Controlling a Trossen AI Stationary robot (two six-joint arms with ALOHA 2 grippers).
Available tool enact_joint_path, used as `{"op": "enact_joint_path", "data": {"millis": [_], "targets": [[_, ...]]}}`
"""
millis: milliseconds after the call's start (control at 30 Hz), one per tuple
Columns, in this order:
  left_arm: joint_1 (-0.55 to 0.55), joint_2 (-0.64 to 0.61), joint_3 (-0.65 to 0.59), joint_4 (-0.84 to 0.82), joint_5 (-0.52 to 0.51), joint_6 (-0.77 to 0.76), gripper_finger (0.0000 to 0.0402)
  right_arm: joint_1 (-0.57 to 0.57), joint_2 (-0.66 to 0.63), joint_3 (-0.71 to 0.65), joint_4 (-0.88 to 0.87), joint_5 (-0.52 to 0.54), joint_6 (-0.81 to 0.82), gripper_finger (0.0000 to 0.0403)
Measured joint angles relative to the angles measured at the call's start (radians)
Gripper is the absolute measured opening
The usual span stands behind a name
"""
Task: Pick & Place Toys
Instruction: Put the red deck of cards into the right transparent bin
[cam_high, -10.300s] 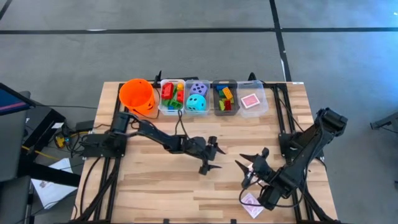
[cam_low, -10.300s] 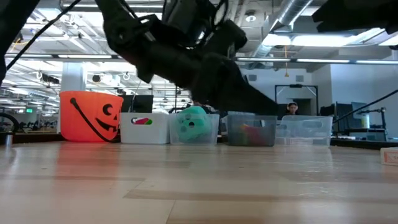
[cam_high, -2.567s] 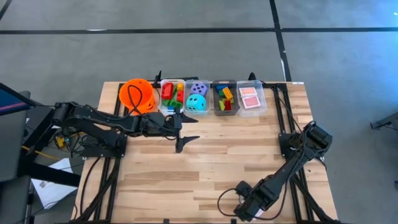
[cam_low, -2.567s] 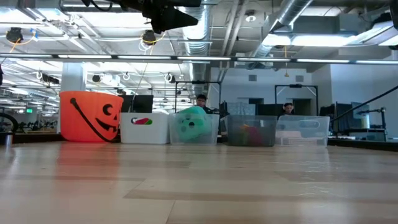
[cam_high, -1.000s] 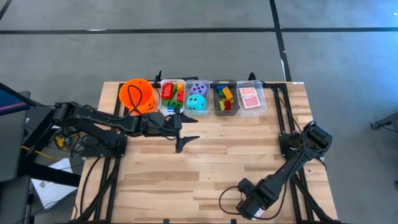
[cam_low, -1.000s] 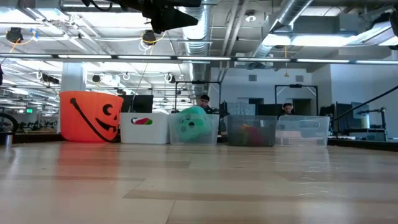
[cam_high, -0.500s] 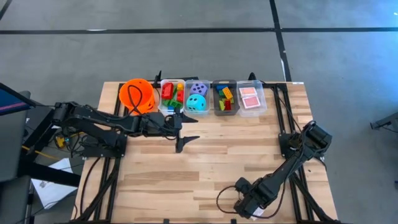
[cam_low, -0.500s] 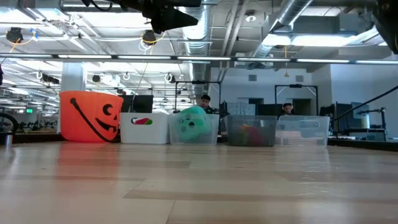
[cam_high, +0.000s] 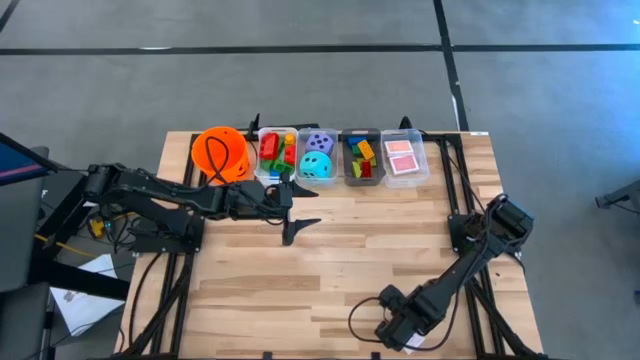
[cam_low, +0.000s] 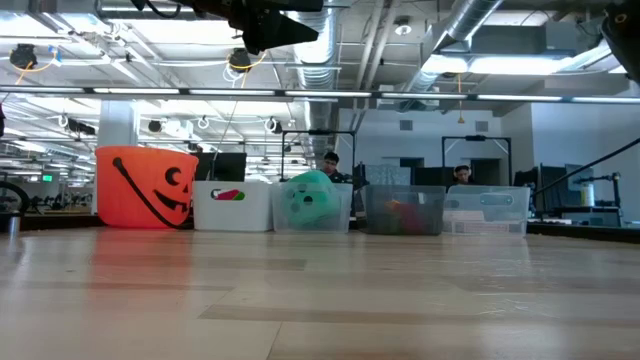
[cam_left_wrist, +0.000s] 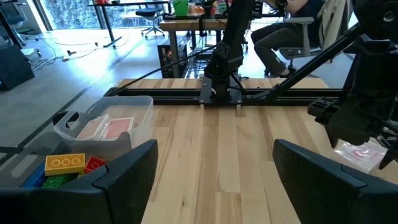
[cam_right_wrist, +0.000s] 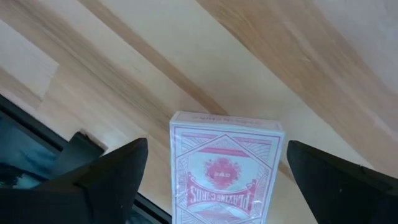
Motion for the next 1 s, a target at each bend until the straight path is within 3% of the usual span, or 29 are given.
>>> {"op": "enact_joint_path", "data": {"millis": [267, 533, 733, 1000], "targets": [[0.0, 0.0, 0.0, 0.0, 0.0, 0.0, 0.031, -0.003, 0.02, 0.0, -0.013, -0.03, 0.018, 0.0379], [0.0, 0.0, 0.001, -0.012, 0.0, 0.0, 0.031, -0.029, 0.123, 0.005, 0.046, -0.275, -0.017, 0.0379], [0.0, 0.0, 0.001, -0.019, 0.0, 0.0, 0.031, -0.05, 0.118, 0.002, 0.051, -0.302, -0.01, 0.0376], [0.0, 0.0, 0.001, -0.024, 0.0, 0.0, 0.031, -0.059, 0.116, 0.001, 0.031, -0.299, -0.036, 0.0297]]}}
